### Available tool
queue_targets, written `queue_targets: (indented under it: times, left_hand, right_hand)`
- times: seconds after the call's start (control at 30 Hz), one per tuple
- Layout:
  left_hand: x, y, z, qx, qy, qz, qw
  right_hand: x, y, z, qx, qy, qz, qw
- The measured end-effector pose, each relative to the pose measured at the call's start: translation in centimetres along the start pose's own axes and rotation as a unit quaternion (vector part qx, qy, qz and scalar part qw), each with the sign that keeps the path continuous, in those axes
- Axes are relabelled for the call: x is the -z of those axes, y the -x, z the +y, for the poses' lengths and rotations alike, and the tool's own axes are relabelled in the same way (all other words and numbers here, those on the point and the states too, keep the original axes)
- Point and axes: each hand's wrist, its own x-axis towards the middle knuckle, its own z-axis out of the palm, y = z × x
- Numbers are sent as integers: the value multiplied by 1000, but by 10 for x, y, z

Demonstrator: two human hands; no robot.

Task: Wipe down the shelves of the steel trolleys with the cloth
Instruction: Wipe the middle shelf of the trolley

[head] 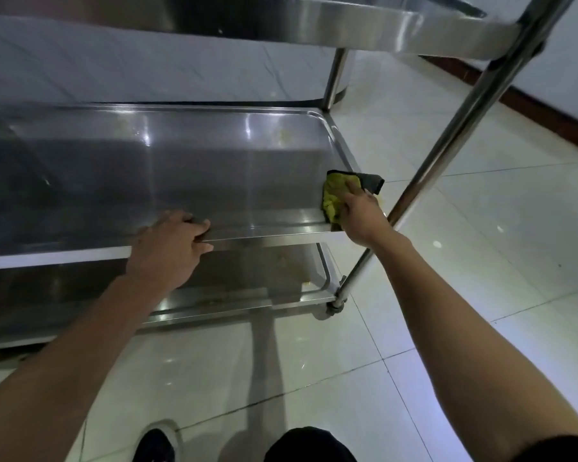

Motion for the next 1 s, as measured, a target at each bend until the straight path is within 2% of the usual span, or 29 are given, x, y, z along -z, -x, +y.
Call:
queue_targets:
  times: [0.3,0.63,0.8,0.9,1.0]
  left_hand:
    - [1,8,0,-2,-18,10,1000]
    - [-6,7,-5,-6,-13,18,1000]
    - [-3,31,-11,-14,-78,18,997]
    - [3,51,-15,-1,-79,3,997]
    - [11,68,-15,14,-73,-19,997]
  right_hand:
    - [-19,42,-18,31,-20,84,996]
    - [-65,31,-148,130,-28,41,990]
    - [-67,35,-154,135,-63,46,988]
    - [-66,40,-160,118,-71,44,989]
    - [-65,51,-164,140,-46,45,988]
